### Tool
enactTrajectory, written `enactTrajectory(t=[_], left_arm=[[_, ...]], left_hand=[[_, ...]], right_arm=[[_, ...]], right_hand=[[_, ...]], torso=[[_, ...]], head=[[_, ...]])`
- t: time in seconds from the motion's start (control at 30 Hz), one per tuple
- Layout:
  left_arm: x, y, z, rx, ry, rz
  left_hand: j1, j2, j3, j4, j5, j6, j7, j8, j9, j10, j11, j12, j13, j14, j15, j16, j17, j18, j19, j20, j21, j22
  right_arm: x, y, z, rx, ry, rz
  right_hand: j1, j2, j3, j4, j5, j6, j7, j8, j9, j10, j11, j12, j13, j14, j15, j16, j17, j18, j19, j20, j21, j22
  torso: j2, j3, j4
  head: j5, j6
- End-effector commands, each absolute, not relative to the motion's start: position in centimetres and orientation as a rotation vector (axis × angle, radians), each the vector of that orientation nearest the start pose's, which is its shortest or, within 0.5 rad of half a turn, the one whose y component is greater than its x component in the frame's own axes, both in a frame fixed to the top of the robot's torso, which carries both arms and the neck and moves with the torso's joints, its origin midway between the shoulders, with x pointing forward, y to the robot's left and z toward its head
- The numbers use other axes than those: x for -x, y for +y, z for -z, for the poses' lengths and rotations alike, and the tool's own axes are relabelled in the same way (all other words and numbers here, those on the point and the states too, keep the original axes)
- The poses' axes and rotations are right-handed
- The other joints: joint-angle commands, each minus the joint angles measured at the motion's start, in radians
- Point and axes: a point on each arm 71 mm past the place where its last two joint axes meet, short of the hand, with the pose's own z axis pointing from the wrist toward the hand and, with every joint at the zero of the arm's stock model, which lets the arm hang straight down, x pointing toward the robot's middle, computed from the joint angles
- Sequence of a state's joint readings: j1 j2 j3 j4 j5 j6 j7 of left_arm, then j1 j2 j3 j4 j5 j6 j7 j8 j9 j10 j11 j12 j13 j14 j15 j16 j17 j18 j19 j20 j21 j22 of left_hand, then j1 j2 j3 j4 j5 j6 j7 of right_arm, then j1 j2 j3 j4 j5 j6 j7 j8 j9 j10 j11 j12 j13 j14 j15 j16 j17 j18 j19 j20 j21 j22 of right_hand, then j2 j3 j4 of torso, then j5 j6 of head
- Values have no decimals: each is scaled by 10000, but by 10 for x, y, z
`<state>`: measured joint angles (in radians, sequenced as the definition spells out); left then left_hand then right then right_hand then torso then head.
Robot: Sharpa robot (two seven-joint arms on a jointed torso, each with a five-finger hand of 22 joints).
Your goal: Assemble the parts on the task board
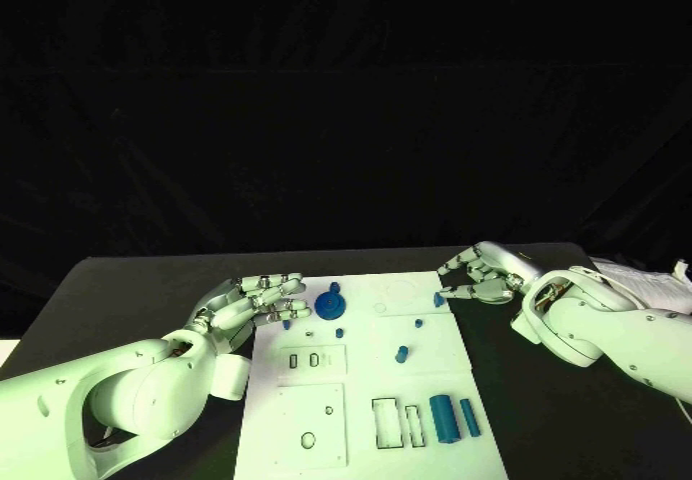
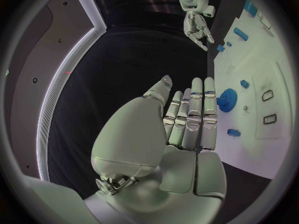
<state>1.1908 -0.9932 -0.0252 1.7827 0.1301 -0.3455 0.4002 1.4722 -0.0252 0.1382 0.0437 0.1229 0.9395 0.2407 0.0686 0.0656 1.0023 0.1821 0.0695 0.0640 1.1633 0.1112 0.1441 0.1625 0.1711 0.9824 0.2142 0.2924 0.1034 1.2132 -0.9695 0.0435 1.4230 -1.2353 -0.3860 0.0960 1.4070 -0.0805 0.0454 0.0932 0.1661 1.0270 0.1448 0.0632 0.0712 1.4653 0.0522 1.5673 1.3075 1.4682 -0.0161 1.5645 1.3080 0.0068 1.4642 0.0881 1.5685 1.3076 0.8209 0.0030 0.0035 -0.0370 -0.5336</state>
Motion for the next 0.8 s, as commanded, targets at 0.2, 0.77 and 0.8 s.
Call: enactTrajectory(t=[0.2, 0.77, 0.8], left_arm=[[-440, 209, 160, 12579, 14013, 16780], [-441, 209, 161, 12606, 14019, 16724], [-441, 209, 161, 12606, 14020, 16723]], left_hand=[[14, 59, 15, -63, -47, 7, 13, 12, 9, 31, -22, 43, 0, 8, 35, -68, 17, 91, -55, 18, -32, -16], [2, 52, 15, -68, -49, 1, 15, 7, 7, 24, -19, 40, -3, 7, 36, -77, 18, 91, -59, 20, -34, -18], [2, 52, 15, -68, -49, 1, 15, 7, 7, 24, -19, 40, -3, 7, 36, -77, 18, 91, -59, 20, -34, -18]], right_arm=[[-508, -296, 155, -686, 15612, -7175], [-514, -295, 168, -759, 15717, -6845], [-514, -295, 168, -754, 15735, -6848]], right_hand=[[-119, -76, -94, -26, -139, -25, 8, -12, -23, 1055, 83, 35, 2633, 1026, 52, 63, 2628, -68, 1066, 75, 23, 2631], [-9, 155, 15, -124, -196, 0, 10, 15, -13, 1055, 82, 35, 2633, 1026, 55, 63, 2628, -68, 1066, 81, 23, 2631], [4, 175, 28, -137, -199, 10, 10, 18, -12, 1055, 81, 35, 2633, 1026, 55, 63, 2628, -68, 1066, 81, 23, 2631]], torso=[[-2, -10, 1], [-9, -34, 5], [-7, -33, 3]], head=[[-48, -64], [-80, -150], [-61, -160]])
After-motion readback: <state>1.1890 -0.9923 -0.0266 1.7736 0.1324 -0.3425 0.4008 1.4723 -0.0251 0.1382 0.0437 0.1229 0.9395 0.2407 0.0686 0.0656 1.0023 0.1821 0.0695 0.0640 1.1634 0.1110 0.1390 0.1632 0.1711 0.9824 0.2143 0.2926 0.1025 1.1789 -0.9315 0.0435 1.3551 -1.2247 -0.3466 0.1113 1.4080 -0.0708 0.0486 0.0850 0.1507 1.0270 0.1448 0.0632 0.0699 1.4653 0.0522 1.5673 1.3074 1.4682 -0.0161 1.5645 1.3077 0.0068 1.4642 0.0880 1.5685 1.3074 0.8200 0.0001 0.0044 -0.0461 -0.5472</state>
